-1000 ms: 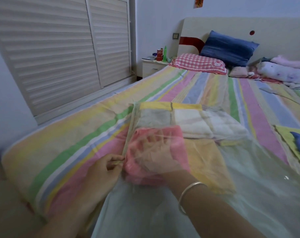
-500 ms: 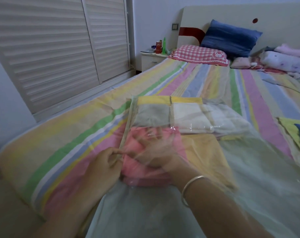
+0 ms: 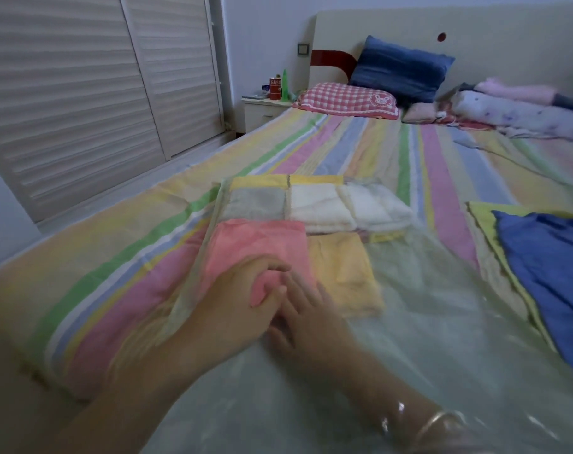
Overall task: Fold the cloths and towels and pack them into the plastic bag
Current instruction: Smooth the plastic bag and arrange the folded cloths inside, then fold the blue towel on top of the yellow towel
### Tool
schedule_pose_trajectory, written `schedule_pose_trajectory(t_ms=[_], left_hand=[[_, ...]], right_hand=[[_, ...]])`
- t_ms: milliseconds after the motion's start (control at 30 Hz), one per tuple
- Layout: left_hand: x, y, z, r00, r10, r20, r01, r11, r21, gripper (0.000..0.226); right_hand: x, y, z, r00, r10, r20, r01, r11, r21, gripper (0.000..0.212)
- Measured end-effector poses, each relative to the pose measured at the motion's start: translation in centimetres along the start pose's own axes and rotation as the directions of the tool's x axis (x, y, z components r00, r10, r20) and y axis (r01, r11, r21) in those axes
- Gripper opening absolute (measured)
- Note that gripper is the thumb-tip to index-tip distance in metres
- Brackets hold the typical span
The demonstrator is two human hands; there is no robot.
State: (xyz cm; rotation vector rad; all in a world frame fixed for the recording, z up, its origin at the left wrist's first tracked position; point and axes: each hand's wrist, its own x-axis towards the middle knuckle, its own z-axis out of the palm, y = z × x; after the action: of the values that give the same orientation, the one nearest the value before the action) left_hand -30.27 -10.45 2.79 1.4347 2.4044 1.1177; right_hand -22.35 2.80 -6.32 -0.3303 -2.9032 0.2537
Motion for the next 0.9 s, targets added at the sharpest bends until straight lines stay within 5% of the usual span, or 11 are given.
schedule_pose_trajectory(t_ms=[100, 300, 367, 600, 767, 900], left_hand=[[-0.3, 3.3, 2.2, 0.985, 0.094, 0.141, -0.095, 0.995, 0.000, 0.042], [-0.4, 9.5, 7.5, 0.898, 0.214, 0.383, -0.229, 0.973, -0.007, 0.050], [-0.7, 11.3, 9.5, 0.868, 0.250, 0.429, -0.249, 0.967, -0.060, 0.052], [-2.8, 14.2, 16.5, 0.774, 0.350, 0.528, -0.404, 0.915, -0.016, 0.062], [-5.5, 12.6, 21.6, 0.691, 0.292, 0.661, -0.548, 0.808, 0.217, 0.088], [-6.9, 11.1, 23.3, 0.667, 0.321, 0.672, -0.639, 0.711, 0.295, 0.099]], right_hand=[[-4.5, 1.5, -0.9, 0.994, -0.091, 0.059, 0.095, 0.994, -0.062, 0.063], [-14.1, 4.8, -4.2, 0.961, 0.035, 0.275, -0.017, 0.998, -0.066, 0.040], [-18.2, 5.1, -6.3, 0.976, 0.019, 0.216, 0.011, 0.991, -0.134, 0.036], [-28.0, 7.6, -12.7, 0.963, 0.251, 0.100, -0.263, 0.955, 0.135, 0.016], [-33.9, 11.4, -13.1, 0.848, 0.530, -0.012, -0.527, 0.846, 0.082, 0.040], [-36.5, 12.0, -12.4, 0.857, 0.488, 0.164, -0.489, 0.871, -0.038, 0.047]])
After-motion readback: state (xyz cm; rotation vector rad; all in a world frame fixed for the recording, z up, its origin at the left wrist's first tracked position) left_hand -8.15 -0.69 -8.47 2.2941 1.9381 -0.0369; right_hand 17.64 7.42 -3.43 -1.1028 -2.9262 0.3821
